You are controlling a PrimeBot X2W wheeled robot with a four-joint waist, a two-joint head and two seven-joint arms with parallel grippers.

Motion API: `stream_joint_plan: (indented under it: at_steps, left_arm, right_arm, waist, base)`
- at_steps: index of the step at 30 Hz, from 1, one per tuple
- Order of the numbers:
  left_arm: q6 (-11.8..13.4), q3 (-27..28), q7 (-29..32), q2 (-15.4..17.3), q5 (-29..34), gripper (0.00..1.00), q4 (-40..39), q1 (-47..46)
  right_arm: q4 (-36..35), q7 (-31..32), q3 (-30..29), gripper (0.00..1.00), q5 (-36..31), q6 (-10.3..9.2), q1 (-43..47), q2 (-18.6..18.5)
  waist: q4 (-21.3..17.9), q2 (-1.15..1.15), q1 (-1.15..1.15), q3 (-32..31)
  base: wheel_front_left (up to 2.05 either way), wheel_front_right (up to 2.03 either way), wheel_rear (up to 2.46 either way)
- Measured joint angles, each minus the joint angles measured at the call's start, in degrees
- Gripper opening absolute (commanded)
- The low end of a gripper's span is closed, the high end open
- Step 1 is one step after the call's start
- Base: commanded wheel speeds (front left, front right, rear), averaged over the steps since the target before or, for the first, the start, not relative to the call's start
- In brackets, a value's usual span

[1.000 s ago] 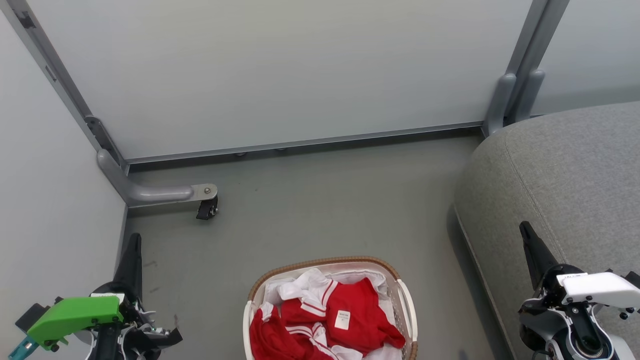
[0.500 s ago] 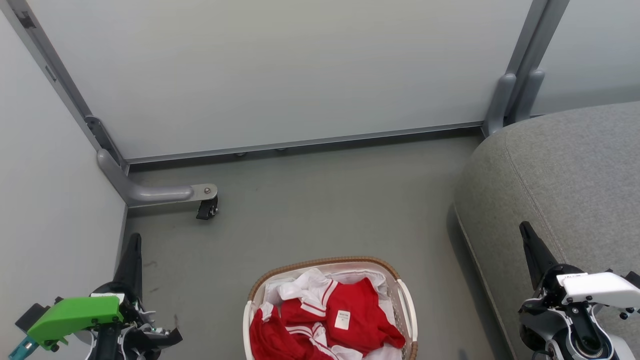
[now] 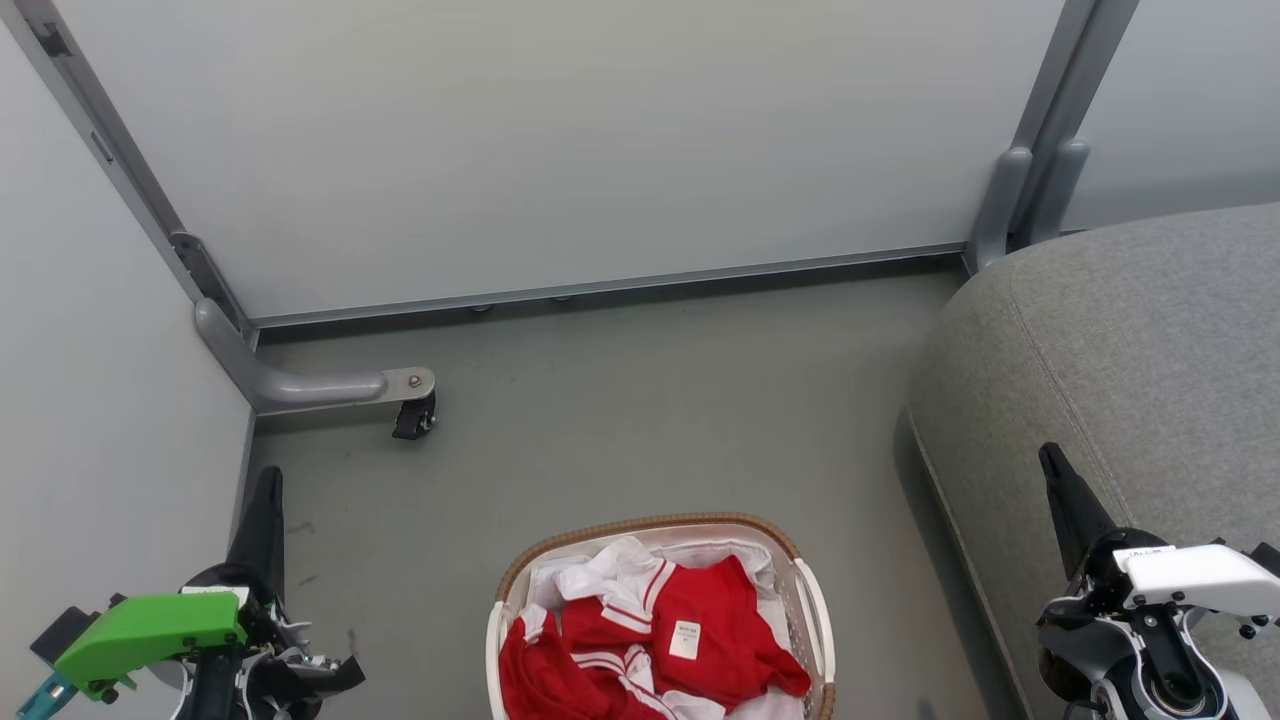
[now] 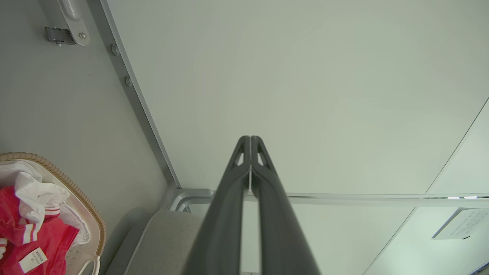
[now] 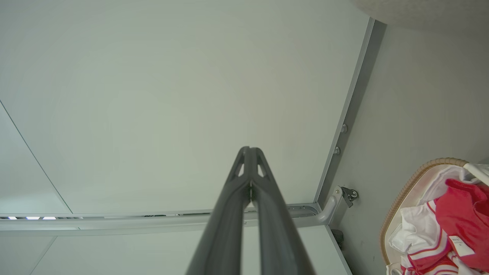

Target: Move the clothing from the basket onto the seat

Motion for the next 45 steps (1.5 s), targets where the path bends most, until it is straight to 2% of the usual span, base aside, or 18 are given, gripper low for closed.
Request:
stream_joint_plan:
  at_steps: [31,32,37,45]
  left_arm:
    - [0.0,0.0,0.0,0.0,0.0,0.00,0.0,0.0]
    - [0.0,0.0,0.0,-0.1,0.0,1.00,0.3,0.1]
    - [0.1,-0.4,-0.1,-0.4,0.0,1.00,2.8,2.1]
    - [0.1,-2.7,-2.5,-0.5,1.0,1.00,2.5,2.5]
  right_arm:
    - [0.0,0.0,0.0,0.00,0.0,0.00,0.0,0.0]
    - [0.3,0.0,0.0,1.00,0.0,0.00,0.0,0.1]
    - [2.6,-0.1,0.3,1.00,0.0,-0.01,1.4,0.9]
    - [2.8,-2.3,1.4,1.00,-1.3,-0.01,1.9,1.0]
  waist:
    - [0.0,0.00,0.00,0.0]
    - [0.0,0.00,0.00,0.0]
    - [0.0,0.00,0.00,0.0]
    - [0.0,0.00,0.00,0.1]
  base:
    - [0.00,0.00,0.00]
    - [0.00,0.00,0.00]
    - [0.00,0.00,0.00]
    - [0.00,0.00,0.00]
